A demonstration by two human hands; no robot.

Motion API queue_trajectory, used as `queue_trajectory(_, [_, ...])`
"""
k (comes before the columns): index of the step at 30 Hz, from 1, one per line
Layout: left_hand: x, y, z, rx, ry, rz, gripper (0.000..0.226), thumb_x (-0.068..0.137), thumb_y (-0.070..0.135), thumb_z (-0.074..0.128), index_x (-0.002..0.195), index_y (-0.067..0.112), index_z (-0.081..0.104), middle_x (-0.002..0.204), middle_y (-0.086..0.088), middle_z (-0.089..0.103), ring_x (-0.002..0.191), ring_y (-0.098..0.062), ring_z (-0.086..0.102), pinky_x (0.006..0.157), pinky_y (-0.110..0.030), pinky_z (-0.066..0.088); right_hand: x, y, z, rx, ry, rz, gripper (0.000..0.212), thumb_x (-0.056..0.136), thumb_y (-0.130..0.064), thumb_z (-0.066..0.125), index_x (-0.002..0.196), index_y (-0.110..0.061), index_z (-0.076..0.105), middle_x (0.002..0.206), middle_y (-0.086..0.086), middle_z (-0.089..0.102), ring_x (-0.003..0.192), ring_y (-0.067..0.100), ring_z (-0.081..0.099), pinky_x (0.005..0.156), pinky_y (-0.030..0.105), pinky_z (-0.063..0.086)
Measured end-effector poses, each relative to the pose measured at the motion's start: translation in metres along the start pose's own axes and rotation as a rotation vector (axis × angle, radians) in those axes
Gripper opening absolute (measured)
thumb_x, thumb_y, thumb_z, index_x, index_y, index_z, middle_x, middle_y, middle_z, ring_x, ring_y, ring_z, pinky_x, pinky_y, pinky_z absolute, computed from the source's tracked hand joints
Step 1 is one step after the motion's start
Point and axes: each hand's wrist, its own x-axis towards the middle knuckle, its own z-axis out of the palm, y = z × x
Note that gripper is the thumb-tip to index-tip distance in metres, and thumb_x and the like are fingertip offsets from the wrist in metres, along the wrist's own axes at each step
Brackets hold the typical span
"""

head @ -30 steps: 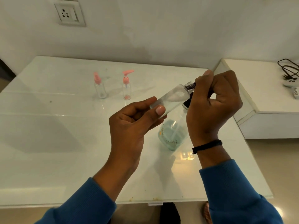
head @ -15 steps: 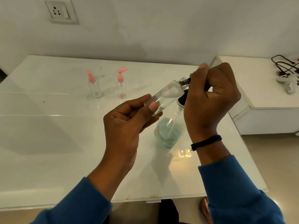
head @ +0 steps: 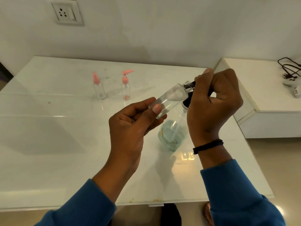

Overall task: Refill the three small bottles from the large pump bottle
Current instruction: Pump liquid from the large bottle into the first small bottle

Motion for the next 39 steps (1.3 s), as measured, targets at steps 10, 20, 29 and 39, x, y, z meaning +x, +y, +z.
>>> queue_trajectory(10, [0.0002,-0.0004,0.0,0.004,0.001,0.007,0.037,0.072,0.026,0.075,0.105,0.01,0.075,0.096,-0.005,0.079,0.087,-0.029,0.077,0.078,-0.031,0.061,-0.0008,-0.0006,-0.0004,-0.05,0.001,-0.021,0.042,0.098,-0.005,0.06,0.057,0.001,0.053,0.06,0.014,0.05,0.055,0.022,0.04,0.053,0.048,0.039])
queue_trajectory(20, [0.0,0.0013,0.0001,-0.021,0.004,-0.007,0.039,0.072,0.024,0.076,0.107,0.006,0.075,0.095,-0.007,0.079,0.086,-0.03,0.077,0.077,-0.03,0.061,0.0007,0.0009,-0.0011,-0.013,-0.004,-0.026,0.042,0.097,-0.001,0.06,0.056,0.004,0.053,0.058,0.017,0.049,0.056,0.021,0.037,0.053,0.042,0.032])
queue_trajectory(29, [0.0,0.0029,0.0002,-0.051,-0.001,-0.027,0.039,0.072,0.023,0.075,0.107,0.007,0.074,0.097,-0.007,0.079,0.086,-0.03,0.077,0.077,-0.03,0.061,0.0031,-0.0014,-0.0012,-0.03,-0.008,-0.016,0.042,0.097,-0.004,0.06,0.057,0.006,0.054,0.059,0.018,0.05,0.056,0.02,0.038,0.055,0.035,0.032])
queue_trajectory(39, [0.0005,0.0008,0.0005,-0.251,-0.017,-0.204,0.04,0.07,0.023,0.072,0.106,0.007,0.074,0.105,-0.013,0.077,0.095,-0.032,0.076,0.072,-0.023,0.06,0.0045,-0.0074,-0.0002,-0.005,-0.025,0.024,0.041,0.098,-0.008,0.06,0.059,0.004,0.057,0.059,0.018,0.052,0.059,0.019,0.041,0.056,0.019,0.031])
